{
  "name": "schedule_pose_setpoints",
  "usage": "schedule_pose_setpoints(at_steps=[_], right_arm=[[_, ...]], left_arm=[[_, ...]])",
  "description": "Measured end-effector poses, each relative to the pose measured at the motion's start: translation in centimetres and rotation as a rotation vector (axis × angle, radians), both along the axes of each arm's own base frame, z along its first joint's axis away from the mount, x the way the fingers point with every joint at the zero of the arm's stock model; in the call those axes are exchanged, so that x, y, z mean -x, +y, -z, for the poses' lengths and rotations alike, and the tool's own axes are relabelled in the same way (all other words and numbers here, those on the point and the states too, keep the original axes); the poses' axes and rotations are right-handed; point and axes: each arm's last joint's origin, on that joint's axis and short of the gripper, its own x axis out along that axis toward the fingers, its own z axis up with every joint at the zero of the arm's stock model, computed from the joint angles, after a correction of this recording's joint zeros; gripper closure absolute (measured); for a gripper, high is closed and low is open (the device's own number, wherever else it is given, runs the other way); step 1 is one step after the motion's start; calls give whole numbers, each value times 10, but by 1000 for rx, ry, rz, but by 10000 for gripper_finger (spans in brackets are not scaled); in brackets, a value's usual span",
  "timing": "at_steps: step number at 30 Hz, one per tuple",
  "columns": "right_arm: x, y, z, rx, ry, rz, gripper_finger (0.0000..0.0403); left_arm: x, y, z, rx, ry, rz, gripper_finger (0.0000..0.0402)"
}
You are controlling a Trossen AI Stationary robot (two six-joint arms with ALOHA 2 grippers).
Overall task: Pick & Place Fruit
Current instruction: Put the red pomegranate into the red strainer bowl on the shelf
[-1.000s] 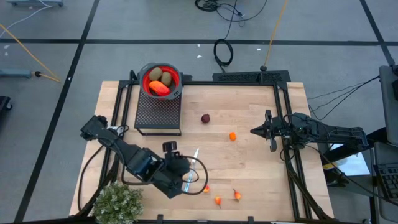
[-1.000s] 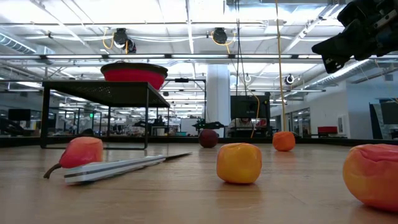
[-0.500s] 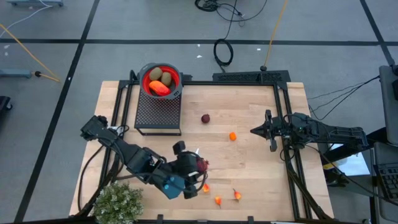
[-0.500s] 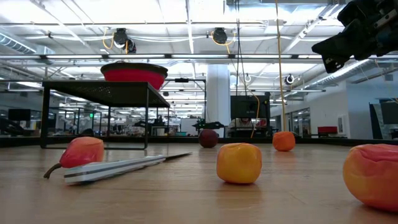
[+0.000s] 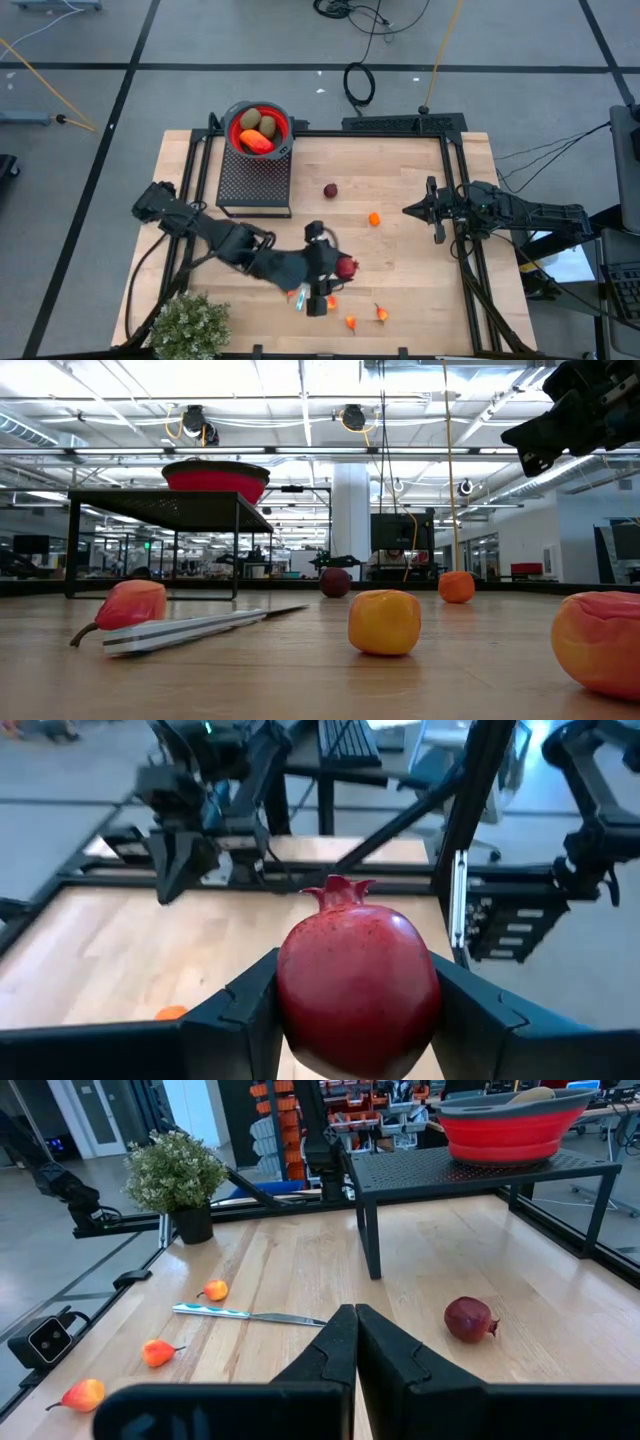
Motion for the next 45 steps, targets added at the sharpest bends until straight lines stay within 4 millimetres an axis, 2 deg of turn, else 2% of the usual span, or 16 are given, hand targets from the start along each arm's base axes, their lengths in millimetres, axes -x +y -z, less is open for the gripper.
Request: schedule_pose_setpoints(at_steps=[6,18,24,33,39,45], right_arm=[[0,0,0,0,0,0,403],[0,0,0,0,0,0,403],[0,0,0,0,0,0,403],[0,0,0,26,-1,-3,403],[0,0,0,26,-1,-3,403],[0,0,0,26,-1,-3,403]], left_arm=[[-15,24,20,46,78,52,211],[-38,59,61,104,86,138,211],[-46,82,68,138,57,213,211],[-53,125,67,164,51,320,211],[-53,148,66,215,31,487,211],[-54,166,56,246,-84,682,211]])
